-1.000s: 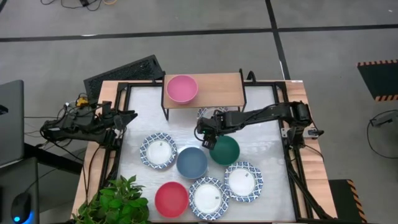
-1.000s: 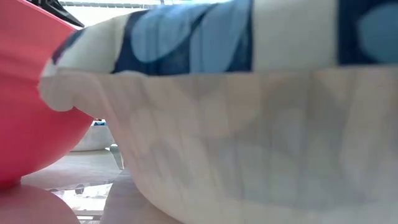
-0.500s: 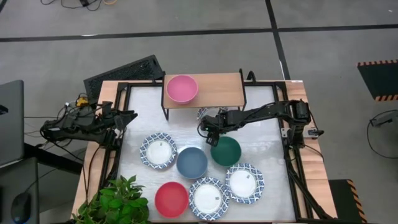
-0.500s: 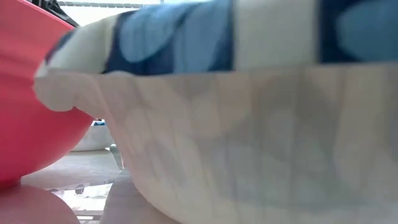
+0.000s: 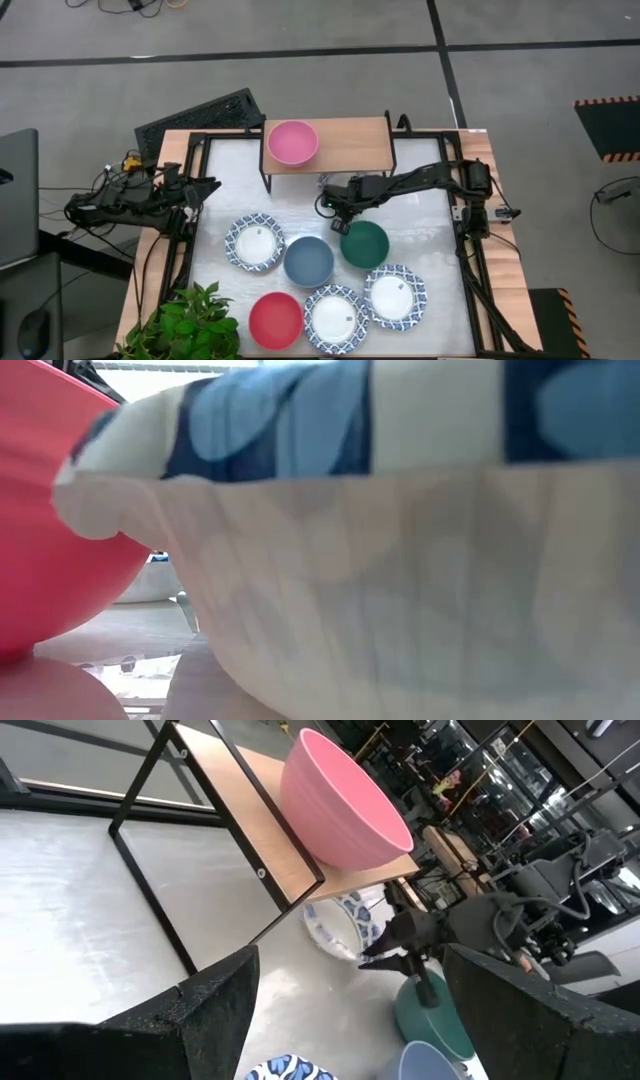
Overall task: Place and stack bowls onto a shelf
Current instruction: Put the white patterned bowl on the shelf
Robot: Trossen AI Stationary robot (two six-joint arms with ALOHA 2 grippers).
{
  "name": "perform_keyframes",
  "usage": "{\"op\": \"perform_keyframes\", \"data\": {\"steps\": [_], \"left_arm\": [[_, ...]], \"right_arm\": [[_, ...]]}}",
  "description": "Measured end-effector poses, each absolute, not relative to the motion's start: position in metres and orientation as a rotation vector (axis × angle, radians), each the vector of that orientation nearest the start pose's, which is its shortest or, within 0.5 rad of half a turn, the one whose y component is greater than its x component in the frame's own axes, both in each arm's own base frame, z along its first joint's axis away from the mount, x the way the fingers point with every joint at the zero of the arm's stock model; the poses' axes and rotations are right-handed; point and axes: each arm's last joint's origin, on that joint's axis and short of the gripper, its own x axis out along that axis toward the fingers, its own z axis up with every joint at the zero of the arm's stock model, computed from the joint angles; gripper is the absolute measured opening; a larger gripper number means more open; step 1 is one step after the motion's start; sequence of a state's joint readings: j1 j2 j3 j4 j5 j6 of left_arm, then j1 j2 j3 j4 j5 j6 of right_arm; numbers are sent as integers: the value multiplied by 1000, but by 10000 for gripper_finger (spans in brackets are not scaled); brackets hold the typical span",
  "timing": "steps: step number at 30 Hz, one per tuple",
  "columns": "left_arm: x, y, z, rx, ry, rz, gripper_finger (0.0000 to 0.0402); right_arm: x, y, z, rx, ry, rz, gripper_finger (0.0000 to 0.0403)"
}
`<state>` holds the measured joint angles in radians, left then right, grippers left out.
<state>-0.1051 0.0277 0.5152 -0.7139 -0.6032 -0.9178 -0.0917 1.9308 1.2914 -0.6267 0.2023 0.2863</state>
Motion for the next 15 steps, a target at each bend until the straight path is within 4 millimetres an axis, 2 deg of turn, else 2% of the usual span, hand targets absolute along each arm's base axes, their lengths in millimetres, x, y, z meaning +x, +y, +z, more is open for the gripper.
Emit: {"op": "perform_keyframes", "data": {"steps": [2,3,8,15], "left_arm": [[35,13,258,-819,-26,557,302],[35,13,257,-820,-24,558,302],[35,13,257,-818,-25,564,302],[35,13,257,-817,-24,566,302]], "right_arm": [[370,-40,161,173,1241,-431,30],[369,-40,163,173,1246,-427,21],[375,-39,180,184,1261,-398,31],[392,-30,228,226,1231,-203,20]]}}
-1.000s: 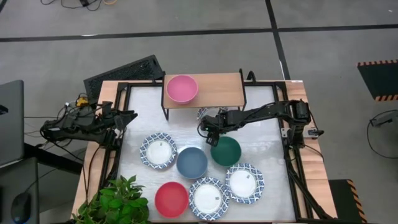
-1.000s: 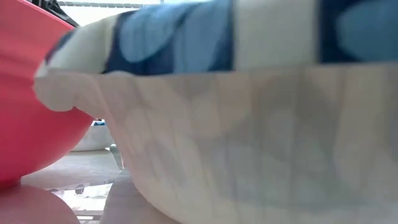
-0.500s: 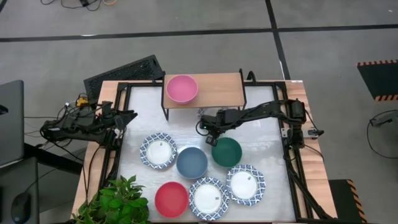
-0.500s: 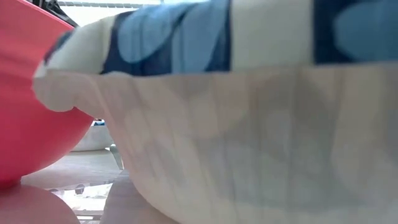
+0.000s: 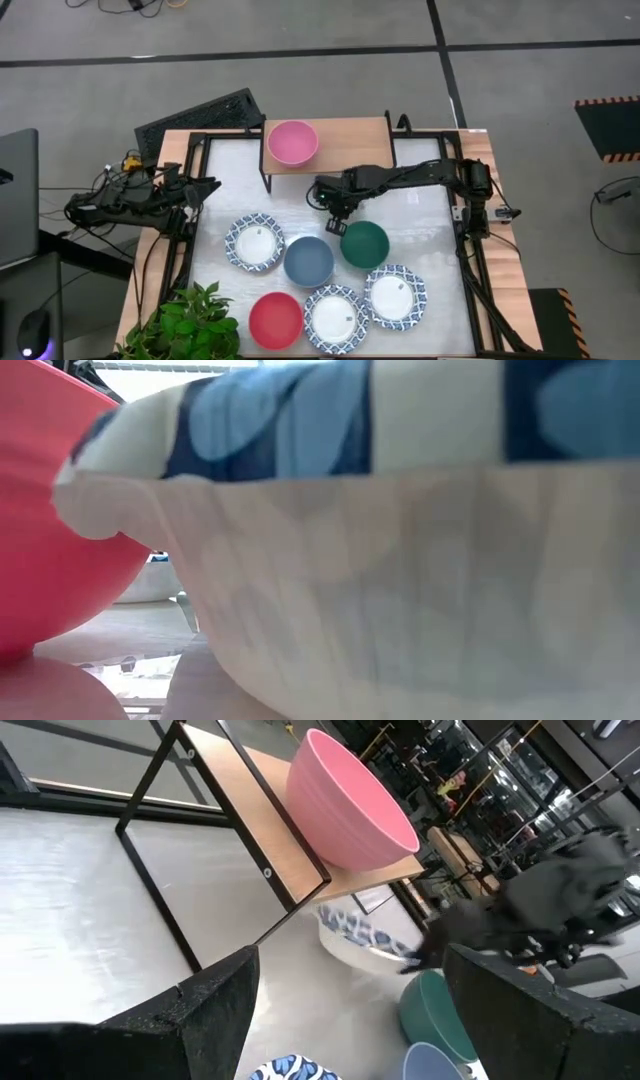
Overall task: Place and stack bowls onto a shelf
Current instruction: Put the white patterned bowl on the shelf
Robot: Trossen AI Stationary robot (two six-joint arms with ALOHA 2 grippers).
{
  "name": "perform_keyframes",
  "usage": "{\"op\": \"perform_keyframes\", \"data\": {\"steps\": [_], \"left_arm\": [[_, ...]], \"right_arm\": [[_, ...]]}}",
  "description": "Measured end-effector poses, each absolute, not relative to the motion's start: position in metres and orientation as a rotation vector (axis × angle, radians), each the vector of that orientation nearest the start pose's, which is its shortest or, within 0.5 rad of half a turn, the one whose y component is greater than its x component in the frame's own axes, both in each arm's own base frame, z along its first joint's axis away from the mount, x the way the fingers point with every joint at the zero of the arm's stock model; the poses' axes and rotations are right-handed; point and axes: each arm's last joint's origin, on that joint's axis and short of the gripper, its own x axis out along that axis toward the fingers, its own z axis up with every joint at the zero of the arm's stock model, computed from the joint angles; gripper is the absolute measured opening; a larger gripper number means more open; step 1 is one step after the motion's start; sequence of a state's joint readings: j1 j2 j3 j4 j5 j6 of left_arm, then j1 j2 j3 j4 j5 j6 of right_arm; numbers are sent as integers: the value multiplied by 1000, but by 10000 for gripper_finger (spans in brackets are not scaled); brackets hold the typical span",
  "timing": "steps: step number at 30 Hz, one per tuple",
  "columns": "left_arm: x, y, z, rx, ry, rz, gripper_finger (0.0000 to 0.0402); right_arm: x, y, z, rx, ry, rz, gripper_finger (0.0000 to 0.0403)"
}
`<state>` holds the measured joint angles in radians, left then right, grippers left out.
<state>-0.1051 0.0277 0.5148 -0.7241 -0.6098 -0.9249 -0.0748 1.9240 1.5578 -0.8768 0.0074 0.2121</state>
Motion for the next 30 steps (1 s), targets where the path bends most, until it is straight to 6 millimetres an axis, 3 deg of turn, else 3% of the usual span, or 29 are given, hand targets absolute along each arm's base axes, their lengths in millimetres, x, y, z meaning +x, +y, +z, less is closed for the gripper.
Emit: {"op": "perform_keyframes", "data": {"steps": [8,16,18,23,26,30], "left_arm": [[35,13,257,-826,-26,566,302],[35,13,257,-829,-27,566,302],[35,13,257,-824,-25,566,302],[35,13,257,-820,-23,567,302],[35,13,257,-820,-22,567,302],[35,13,257,-820,-22,568,302]], "right_arm": [[399,-21,309,286,1132,106,23],[363,-17,393,271,1167,241,23],[352,-18,409,223,1170,188,23],[337,-29,431,55,1096,-141,23],[334,-40,432,-12,1094,-364,23],[336,-57,425,-43,1117,-496,23]]}}
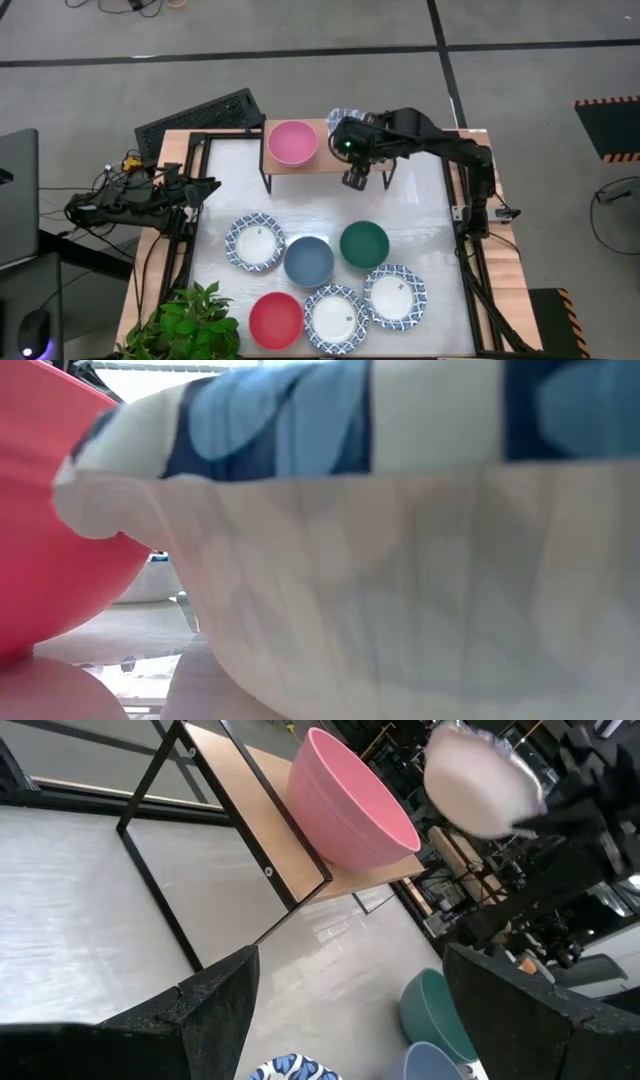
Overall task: Place and stack bowls onto a shelf
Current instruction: Put the white patterned bowl on the shelf
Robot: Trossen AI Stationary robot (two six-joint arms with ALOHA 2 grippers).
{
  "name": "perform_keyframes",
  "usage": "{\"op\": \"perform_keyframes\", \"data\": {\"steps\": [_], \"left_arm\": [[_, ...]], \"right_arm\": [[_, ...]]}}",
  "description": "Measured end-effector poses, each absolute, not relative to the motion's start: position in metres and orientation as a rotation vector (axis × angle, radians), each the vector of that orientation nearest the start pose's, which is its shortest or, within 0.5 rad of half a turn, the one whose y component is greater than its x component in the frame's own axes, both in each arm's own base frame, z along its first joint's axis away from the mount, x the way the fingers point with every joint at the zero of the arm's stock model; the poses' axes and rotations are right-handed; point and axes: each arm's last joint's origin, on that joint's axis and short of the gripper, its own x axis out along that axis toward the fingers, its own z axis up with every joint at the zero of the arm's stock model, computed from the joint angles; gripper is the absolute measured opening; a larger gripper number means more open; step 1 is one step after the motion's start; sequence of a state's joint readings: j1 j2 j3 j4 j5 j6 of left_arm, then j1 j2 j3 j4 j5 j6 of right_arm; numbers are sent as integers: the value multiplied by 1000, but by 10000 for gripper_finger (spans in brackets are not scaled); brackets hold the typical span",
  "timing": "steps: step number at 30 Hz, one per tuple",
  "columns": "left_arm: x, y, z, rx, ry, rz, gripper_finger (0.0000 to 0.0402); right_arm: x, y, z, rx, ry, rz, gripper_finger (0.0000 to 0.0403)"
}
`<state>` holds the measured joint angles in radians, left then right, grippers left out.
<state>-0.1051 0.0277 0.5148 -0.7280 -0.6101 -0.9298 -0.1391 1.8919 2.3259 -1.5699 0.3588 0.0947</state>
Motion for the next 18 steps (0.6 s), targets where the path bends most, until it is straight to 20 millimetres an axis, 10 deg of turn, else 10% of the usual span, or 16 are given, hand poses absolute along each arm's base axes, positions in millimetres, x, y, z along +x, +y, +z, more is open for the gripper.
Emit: {"op": "perform_keyframes", "data": {"steps": [18], "left_arm": [[34,13,254,-815,1,578,302]], "right_arm": [[357,-103,331,-159,1371,-556,24]]}}
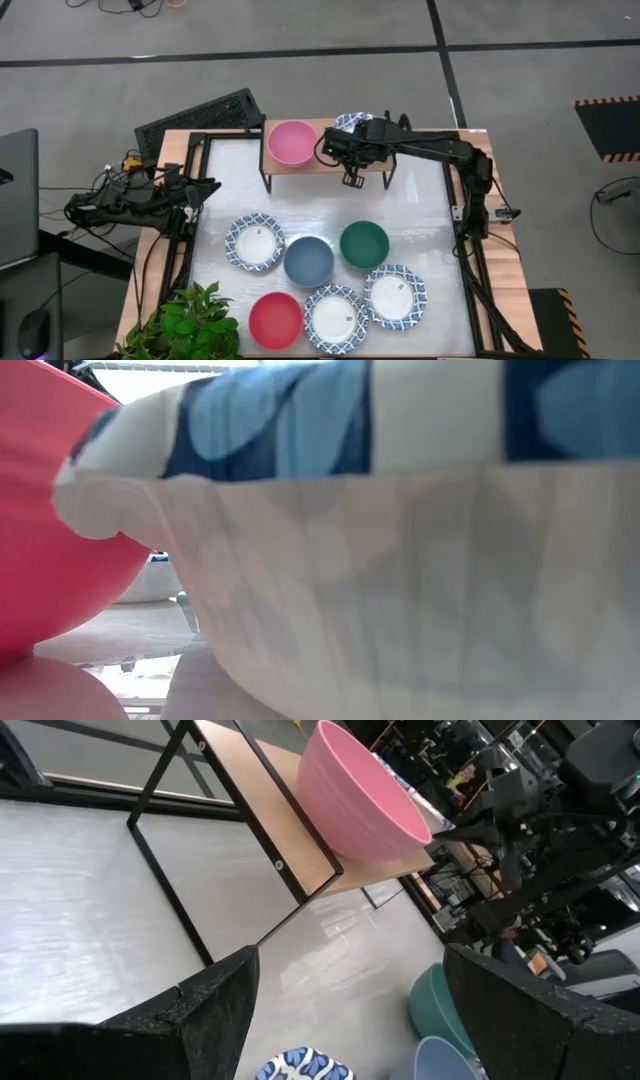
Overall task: Place and stack bowls onto a shelf
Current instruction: Put the white patterned bowl on the shelf, then stack the white patterned bowl on top of the white patterned bowl on the shelf
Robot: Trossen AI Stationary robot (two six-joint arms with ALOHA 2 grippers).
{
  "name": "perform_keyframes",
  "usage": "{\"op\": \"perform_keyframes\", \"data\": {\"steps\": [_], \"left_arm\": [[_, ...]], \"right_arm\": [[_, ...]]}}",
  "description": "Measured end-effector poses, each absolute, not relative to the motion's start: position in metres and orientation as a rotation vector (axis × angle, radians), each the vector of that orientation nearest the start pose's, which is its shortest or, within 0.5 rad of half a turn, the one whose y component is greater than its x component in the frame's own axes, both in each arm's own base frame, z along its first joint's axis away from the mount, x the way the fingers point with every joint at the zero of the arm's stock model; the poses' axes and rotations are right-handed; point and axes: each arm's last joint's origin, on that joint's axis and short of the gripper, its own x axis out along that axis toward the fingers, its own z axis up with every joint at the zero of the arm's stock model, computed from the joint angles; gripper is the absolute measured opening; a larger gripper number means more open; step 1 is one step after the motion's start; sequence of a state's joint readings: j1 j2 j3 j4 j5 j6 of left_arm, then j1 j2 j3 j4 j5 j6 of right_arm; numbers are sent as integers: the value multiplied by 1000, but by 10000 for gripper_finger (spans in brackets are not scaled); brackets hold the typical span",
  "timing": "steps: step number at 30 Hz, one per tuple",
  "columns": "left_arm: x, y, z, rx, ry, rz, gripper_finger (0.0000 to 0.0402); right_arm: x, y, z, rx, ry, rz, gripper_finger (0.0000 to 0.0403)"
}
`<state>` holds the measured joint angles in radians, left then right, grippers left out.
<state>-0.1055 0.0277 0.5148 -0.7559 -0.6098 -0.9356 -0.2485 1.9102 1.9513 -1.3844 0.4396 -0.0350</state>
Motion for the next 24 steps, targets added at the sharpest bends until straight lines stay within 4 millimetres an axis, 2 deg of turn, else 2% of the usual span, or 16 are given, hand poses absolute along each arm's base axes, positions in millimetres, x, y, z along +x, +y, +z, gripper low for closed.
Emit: {"op": "perform_keyframes", "data": {"steps": [7,16,20,24], "left_arm": [[34,13,254,-812,0,587,302],[34,13,254,-813,4,580,302],[34,13,254,-801,8,579,302],[34,13,253,-796,18,583,302]], "right_arm": [[368,-112,324,-164,1324,-555,30],[365,-127,321,-91,1326,-533,59],[365,-128,321,-104,1331,-523,88],[365,-128,321,-105,1328,-523,142]]}}
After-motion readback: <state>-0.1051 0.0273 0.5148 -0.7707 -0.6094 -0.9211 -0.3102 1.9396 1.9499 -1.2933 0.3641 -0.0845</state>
